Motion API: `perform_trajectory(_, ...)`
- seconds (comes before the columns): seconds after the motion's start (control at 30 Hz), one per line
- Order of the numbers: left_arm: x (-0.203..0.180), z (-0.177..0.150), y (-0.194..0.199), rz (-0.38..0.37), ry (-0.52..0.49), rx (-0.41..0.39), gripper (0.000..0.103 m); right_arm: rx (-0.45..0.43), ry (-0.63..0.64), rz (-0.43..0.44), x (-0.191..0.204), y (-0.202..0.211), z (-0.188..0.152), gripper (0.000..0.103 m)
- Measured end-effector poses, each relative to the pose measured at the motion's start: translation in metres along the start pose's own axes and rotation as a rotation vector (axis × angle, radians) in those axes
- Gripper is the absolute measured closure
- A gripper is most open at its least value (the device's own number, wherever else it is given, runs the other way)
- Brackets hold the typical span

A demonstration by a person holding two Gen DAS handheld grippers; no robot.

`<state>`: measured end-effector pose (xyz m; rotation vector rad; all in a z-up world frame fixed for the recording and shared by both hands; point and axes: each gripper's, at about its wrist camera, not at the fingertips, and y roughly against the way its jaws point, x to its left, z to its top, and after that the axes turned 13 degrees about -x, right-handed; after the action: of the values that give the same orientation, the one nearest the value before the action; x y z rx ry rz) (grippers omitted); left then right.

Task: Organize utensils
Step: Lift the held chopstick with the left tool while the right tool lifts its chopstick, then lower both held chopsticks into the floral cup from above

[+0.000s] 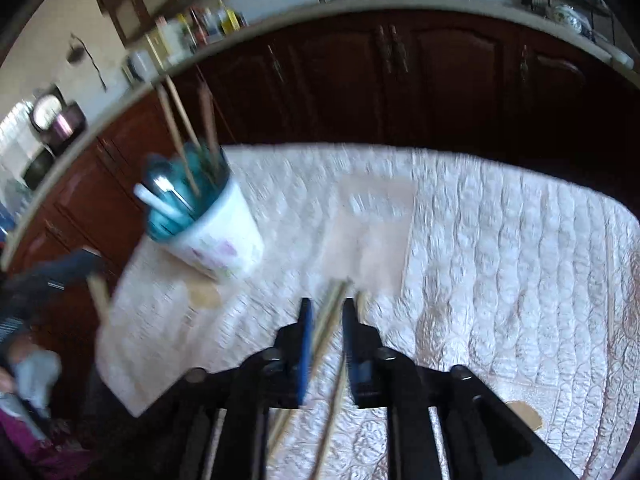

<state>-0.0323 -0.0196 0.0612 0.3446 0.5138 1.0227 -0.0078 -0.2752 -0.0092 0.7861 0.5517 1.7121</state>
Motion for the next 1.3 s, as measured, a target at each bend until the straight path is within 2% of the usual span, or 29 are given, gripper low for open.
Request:
perform_trajectory(0.13,0.001,0.0,0.006,0.004,0.005,-0.009,0.099,0.073,-0.034,-0.045,-0.01,-0.046,-0.015,0.081)
perform_trajectory(0.3,0.005,0.002,0.008,0.013,0.014,-0.011,0.099,0.127,-0.058,-0.07,-0.022,-0.09,-0.017,0.081)
perform_trajectory(0.4,0.005,0.002,0.009,0.016,0.019,-0.01,0.099,0.146,-0.056,-0.078,-0.025,-0.103,-0.019,0.093)
perform_trajectory(0.47,0.006,0.003,0.011,0.016,0.02,-0.013,0.099,0.137,-0.065,-0.058,-0.027,-0.097,-0.016,0.096)
perform_trajectory(0.63,0.011,0.007,0.018,0.015,0.026,-0.024,0.099,0.024,-0.095,0.015,-0.029,-0.038,-0.007,0.098)
perform_trajectory(0.8,0.01,0.012,0.028,0.01,0.028,-0.046,0.099,-0.1,-0.078,0.078,-0.019,0.031,0.0,0.098)
perform_trajectory(0.97,0.007,0.016,0.041,0.008,0.015,-0.065,0.099,-0.201,-0.062,0.117,-0.004,0.081,0.008,0.098)
perform_trajectory(1.07,0.006,0.019,0.046,0.011,0.009,-0.075,0.099,-0.245,-0.04,0.138,0.006,0.103,0.015,0.098)
perform_trajectory(1.3,0.003,0.029,0.06,0.019,-0.007,-0.115,0.099,-0.301,0.004,0.176,0.031,0.122,0.038,0.098)
